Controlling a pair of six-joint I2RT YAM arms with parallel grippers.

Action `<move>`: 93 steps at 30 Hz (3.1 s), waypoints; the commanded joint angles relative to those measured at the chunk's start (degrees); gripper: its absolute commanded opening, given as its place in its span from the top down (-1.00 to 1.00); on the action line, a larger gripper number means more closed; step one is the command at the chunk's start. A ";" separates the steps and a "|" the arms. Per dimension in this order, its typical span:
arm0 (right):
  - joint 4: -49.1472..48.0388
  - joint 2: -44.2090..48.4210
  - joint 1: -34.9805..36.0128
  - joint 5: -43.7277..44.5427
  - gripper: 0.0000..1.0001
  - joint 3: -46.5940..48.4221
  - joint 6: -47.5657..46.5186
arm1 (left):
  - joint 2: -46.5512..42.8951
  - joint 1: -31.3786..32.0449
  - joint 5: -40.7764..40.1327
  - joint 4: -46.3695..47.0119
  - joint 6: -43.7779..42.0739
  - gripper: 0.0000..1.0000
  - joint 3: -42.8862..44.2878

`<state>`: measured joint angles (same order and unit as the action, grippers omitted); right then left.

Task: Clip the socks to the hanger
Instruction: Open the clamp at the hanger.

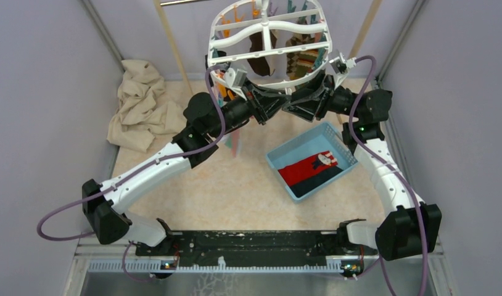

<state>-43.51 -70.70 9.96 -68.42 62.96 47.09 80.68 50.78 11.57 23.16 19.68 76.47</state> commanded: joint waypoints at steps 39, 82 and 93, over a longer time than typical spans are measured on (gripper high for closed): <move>18.14 -1.55 0.24 12.24 1.00 6.71 -15.92 | -3.78 0.65 -17.13 -3.93 -1.33 -0.70 -2.92; 48.04 -0.73 8.23 34.76 1.00 16.18 -39.87 | 3.89 0.81 -34.76 -12.94 16.07 -0.46 8.77; 54.14 0.38 10.99 43.24 1.00 17.25 -45.73 | 6.72 0.81 -34.35 -13.27 16.85 -0.43 10.73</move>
<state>9.63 -72.79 19.90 -29.26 77.76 4.32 86.32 51.40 -22.11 9.96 34.89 85.14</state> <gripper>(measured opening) 0.204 0.721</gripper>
